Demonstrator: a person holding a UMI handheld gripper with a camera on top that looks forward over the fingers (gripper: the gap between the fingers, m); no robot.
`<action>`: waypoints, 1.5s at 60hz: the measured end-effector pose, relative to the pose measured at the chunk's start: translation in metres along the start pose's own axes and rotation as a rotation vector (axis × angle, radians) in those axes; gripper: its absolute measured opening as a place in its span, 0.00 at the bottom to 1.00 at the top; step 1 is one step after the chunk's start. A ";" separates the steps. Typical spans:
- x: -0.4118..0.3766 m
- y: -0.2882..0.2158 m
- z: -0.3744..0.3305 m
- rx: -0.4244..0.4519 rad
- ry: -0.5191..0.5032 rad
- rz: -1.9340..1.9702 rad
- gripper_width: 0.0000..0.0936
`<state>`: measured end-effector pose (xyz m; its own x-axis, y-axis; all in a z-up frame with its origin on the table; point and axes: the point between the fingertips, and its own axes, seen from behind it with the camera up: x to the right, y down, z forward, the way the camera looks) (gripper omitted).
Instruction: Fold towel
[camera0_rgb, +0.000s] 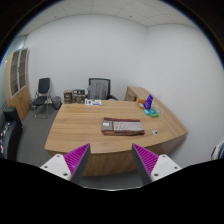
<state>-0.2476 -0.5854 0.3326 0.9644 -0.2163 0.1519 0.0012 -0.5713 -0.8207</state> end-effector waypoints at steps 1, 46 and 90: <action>0.000 0.001 0.000 -0.003 -0.002 0.000 0.92; -0.048 0.002 0.409 -0.047 -0.170 0.022 0.92; -0.050 0.026 0.561 -0.151 -0.084 -0.126 0.06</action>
<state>-0.1474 -0.1452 -0.0051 0.9778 -0.0724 0.1966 0.0898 -0.7031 -0.7054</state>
